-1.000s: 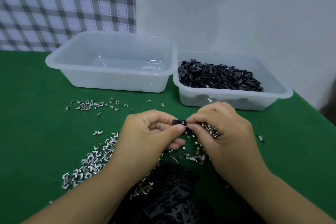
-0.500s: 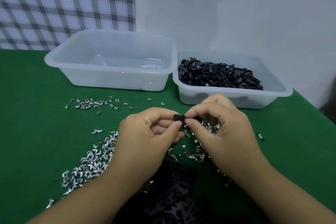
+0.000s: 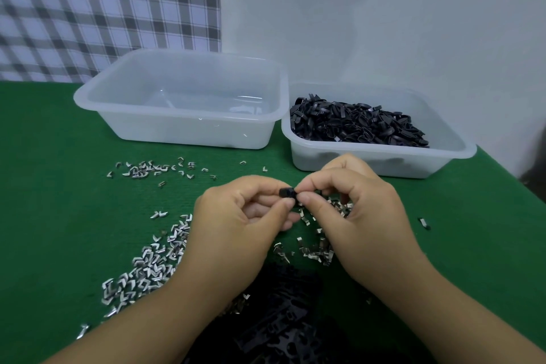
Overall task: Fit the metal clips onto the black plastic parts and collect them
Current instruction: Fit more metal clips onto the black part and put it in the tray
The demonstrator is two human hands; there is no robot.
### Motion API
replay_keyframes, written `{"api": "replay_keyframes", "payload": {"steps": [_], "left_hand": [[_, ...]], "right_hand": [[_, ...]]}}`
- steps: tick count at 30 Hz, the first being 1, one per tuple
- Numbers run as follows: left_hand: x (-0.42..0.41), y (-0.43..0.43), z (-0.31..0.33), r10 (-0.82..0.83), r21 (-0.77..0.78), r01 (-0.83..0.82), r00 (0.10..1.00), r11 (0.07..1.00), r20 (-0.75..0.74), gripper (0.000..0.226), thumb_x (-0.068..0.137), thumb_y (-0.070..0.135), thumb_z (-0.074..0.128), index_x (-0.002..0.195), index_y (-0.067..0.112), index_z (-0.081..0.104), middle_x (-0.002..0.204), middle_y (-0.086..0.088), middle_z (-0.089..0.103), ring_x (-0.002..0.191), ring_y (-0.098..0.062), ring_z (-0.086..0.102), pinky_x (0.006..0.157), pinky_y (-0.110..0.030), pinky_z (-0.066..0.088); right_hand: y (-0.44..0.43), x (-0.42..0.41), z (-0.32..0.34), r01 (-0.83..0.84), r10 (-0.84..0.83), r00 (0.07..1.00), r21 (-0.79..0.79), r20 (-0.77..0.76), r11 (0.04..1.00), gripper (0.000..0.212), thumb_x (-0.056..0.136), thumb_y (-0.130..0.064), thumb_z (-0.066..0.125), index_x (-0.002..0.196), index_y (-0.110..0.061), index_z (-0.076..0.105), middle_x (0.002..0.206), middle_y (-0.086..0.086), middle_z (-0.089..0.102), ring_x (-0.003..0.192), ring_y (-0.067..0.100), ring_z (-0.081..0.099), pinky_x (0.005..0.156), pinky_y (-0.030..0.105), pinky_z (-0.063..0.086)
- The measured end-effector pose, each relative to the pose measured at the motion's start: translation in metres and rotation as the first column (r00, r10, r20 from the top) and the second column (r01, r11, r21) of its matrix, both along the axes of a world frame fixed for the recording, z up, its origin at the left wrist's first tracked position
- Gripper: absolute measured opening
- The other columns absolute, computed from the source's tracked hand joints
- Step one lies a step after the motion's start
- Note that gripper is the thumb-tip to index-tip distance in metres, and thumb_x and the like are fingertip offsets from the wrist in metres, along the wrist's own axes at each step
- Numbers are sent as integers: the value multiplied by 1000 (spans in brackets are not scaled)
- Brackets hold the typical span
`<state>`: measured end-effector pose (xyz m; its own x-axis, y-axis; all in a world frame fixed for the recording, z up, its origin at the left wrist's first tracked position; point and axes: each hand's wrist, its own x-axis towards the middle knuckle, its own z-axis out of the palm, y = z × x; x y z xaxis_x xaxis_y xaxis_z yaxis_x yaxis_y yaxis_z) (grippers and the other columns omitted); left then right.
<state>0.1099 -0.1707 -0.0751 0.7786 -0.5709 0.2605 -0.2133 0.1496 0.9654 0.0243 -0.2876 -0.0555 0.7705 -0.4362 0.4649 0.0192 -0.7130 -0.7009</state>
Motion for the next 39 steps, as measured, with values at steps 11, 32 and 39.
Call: {"api": "replay_keyframes", "payload": {"steps": [11, 32, 39], "left_hand": [[6, 1, -1, 208, 72, -210, 978, 975, 31, 24, 82, 1, 66, 85, 25, 69, 60, 1, 68, 57, -10, 69, 58, -25, 58], [3, 2, -1, 46, 232, -122, 950, 965, 309, 8, 76, 41, 62, 77, 36, 69, 74, 7, 59, 54, -9, 60, 56, -15, 44], [6, 2, -4, 99, 206, -168, 946, 964, 308, 12, 78, 31, 65, 68, 24, 68, 62, 0, 58, 49, -12, 53, 50, -18, 41]], "right_hand": [[-7, -5, -9, 101, -220, 905, -316, -364, 943, 12, 75, -43, 68, 74, -31, 66, 77, -13, 47, 88, 10, 37, 79, 28, 25], [-7, -4, -9, 116, -120, 993, -413, 16, 903, 4, 75, -20, 65, 72, -17, 66, 71, -7, 45, 75, 12, 40, 69, 26, 34], [-7, -3, -12, 59, -30, 997, -421, 76, 905, 10, 78, -24, 65, 79, -15, 70, 73, -6, 45, 76, 13, 41, 68, 27, 36]]}}
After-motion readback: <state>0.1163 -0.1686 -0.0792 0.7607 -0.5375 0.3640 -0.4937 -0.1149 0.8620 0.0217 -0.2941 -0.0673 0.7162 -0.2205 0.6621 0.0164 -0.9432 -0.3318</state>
